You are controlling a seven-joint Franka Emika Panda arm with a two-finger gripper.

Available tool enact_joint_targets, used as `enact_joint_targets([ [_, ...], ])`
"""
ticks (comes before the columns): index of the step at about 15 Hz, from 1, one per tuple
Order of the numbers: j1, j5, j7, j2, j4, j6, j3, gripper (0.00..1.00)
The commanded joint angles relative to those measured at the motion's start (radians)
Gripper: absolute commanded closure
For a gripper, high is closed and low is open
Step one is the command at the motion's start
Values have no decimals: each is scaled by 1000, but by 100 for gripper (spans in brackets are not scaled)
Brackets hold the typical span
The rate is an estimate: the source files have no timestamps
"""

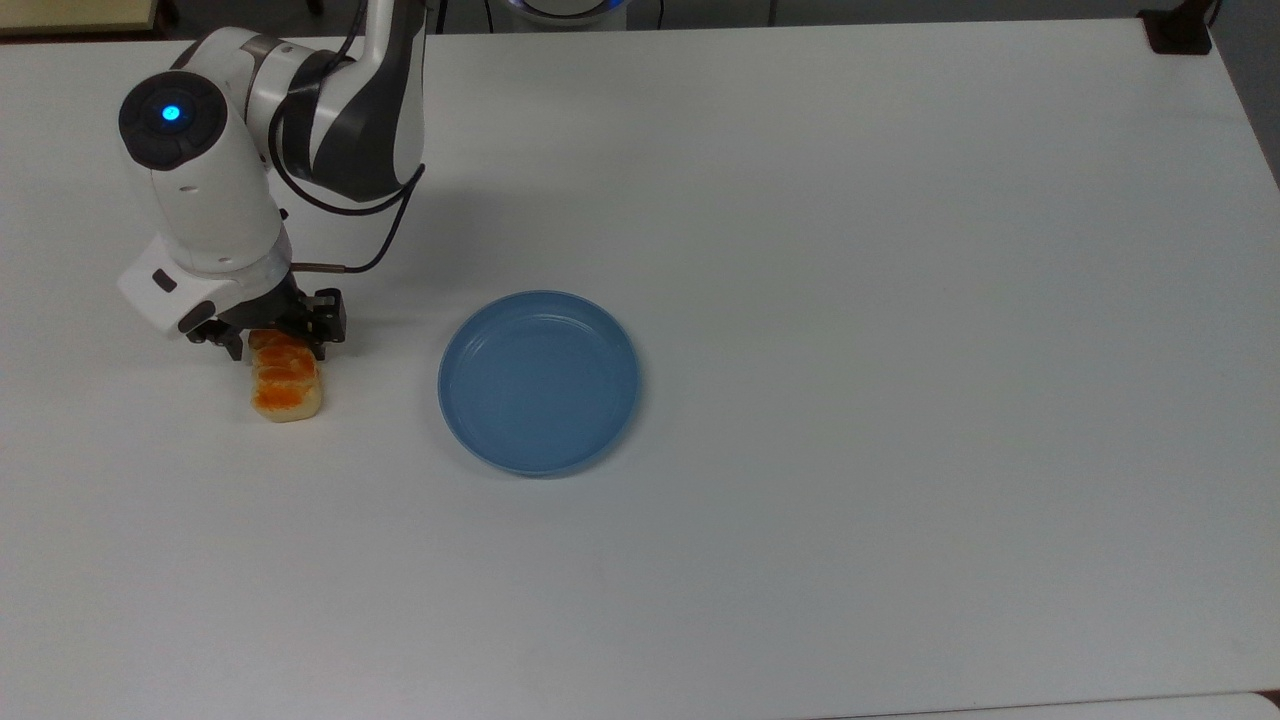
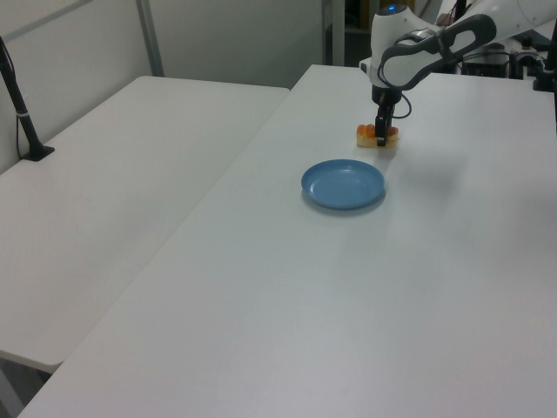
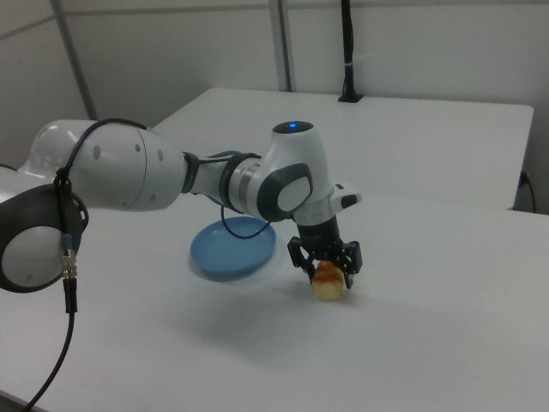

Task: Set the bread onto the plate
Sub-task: 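Close the gripper on the bread roll and lift it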

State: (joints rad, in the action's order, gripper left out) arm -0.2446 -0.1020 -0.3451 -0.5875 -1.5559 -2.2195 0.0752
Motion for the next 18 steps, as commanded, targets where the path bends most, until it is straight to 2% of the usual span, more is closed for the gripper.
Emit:
enact_joint_targets([
  [1,2,1,0,-8,5,-19,-3,44],
  [2,2,1,1,-8,5,-19,-5,44],
  [5,2,7,1,-5,7,-19,-5,56],
  [10,5,11,3,23,7,-14,-6,62],
  [14,13,8,24,54,4,-8,-15,62],
  [18,53,-4,113,126,-18,47,-63,62],
])
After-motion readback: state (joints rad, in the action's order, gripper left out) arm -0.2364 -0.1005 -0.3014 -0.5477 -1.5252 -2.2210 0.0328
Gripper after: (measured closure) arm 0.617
